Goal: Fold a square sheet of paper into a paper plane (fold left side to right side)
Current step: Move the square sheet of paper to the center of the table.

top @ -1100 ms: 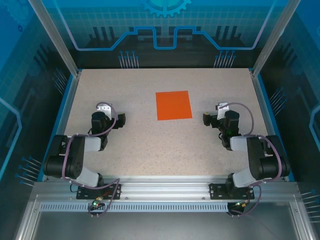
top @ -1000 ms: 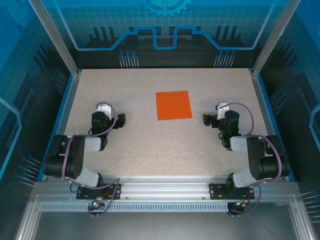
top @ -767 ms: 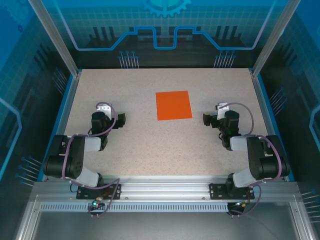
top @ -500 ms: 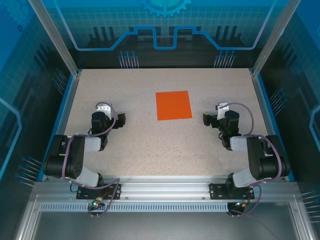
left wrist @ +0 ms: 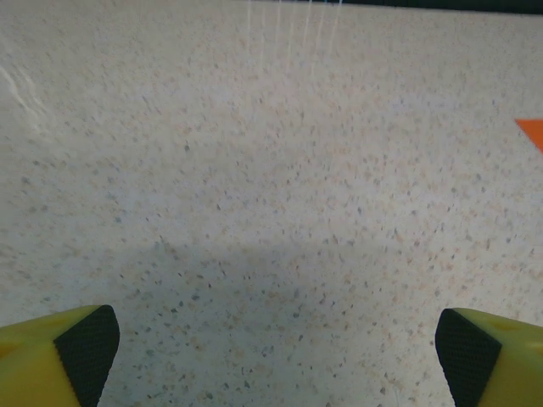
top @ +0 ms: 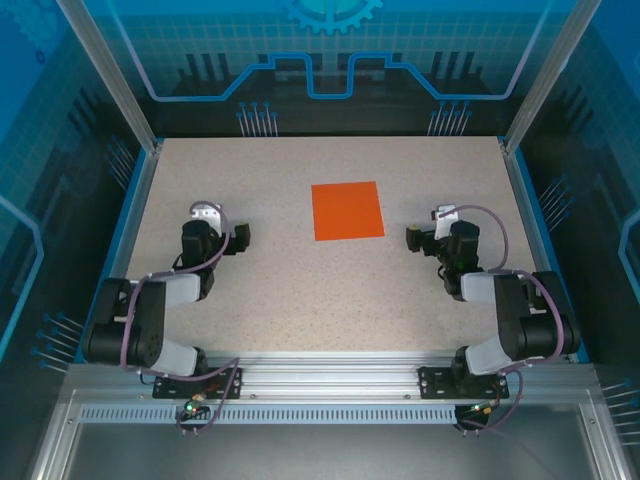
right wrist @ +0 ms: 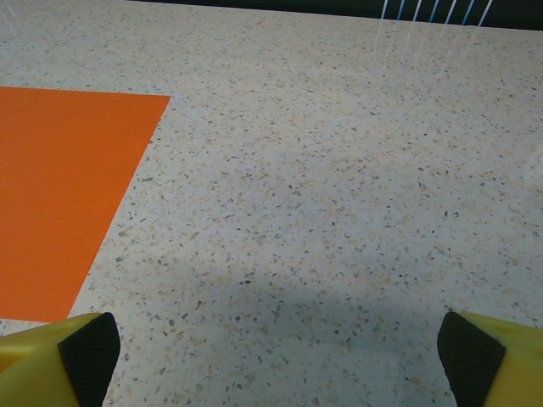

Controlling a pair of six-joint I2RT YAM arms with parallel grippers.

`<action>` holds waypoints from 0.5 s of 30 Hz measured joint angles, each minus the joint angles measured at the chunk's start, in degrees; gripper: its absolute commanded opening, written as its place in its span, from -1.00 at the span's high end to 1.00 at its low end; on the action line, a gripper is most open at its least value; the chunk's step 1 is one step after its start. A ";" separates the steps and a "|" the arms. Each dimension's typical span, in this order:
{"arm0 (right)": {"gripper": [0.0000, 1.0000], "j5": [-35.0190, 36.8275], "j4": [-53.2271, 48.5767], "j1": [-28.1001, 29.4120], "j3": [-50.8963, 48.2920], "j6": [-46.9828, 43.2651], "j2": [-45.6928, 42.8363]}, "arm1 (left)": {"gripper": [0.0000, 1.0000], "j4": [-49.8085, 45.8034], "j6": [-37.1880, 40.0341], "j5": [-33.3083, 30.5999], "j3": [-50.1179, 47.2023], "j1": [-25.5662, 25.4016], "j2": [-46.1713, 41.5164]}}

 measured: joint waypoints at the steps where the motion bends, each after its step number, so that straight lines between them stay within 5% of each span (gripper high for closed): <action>1: -1.00 0.26 -1.75 0.00 0.35 0.13 -1.07 | -0.97 -2.05 -0.09 -0.74 0.48 -0.42 -2.56; 8: -0.99 4.09 -20.90 1.46 10.99 4.74 -10.27 | -0.98 -18.56 -8.50 -1.62 10.36 -2.21 -16.04; 15: -1.00 6.29 -39.91 9.90 22.45 14.19 -11.19 | -0.97 -33.22 -24.22 7.32 17.49 -2.56 -17.42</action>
